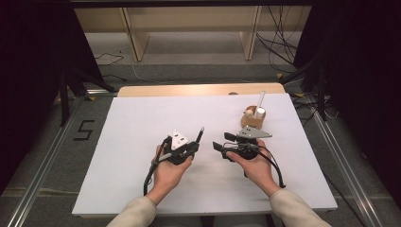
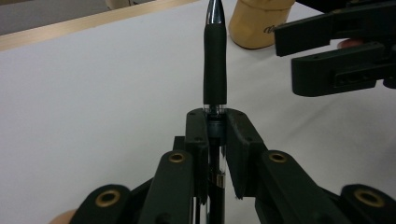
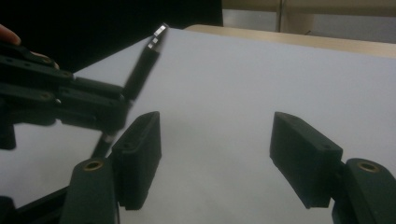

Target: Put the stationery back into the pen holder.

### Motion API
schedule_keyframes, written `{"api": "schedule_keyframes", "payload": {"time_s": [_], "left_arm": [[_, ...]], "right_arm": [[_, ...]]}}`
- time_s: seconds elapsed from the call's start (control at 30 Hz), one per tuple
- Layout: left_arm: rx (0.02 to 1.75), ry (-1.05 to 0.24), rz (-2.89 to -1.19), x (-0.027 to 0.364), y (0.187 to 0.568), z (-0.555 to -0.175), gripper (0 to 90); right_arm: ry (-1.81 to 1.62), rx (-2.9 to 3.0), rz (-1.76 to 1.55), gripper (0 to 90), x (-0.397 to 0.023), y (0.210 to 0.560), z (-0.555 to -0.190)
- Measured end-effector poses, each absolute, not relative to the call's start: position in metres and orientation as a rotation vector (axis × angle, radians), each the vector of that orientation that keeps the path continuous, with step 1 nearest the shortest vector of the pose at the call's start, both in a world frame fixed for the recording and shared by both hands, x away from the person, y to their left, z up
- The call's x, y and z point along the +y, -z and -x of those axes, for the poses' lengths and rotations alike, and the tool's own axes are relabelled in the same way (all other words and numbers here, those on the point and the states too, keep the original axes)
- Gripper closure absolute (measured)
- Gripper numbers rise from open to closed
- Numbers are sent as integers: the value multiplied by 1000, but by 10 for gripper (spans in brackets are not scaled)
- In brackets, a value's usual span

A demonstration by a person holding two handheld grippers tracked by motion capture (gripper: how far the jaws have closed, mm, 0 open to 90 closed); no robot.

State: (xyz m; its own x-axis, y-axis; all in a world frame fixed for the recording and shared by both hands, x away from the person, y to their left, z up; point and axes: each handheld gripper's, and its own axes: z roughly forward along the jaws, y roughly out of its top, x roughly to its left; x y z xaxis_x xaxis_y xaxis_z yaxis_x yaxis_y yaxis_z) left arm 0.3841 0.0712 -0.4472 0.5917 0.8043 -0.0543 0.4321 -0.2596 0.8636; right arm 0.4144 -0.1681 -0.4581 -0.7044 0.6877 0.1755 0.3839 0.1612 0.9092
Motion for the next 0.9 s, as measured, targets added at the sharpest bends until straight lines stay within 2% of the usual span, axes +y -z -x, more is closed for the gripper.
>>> {"api": "schedule_keyframes", "payload": {"time_s": [0.47,0.9], "left_arm": [[955,-491,-1910,49,450,-385,796],[944,-488,-1905,44,449,-385,796]], "right_arm": [[-1637,2143,-1040,429,-154,451,-418],[-1693,2126,-1076,574,-151,451,-420]]}}
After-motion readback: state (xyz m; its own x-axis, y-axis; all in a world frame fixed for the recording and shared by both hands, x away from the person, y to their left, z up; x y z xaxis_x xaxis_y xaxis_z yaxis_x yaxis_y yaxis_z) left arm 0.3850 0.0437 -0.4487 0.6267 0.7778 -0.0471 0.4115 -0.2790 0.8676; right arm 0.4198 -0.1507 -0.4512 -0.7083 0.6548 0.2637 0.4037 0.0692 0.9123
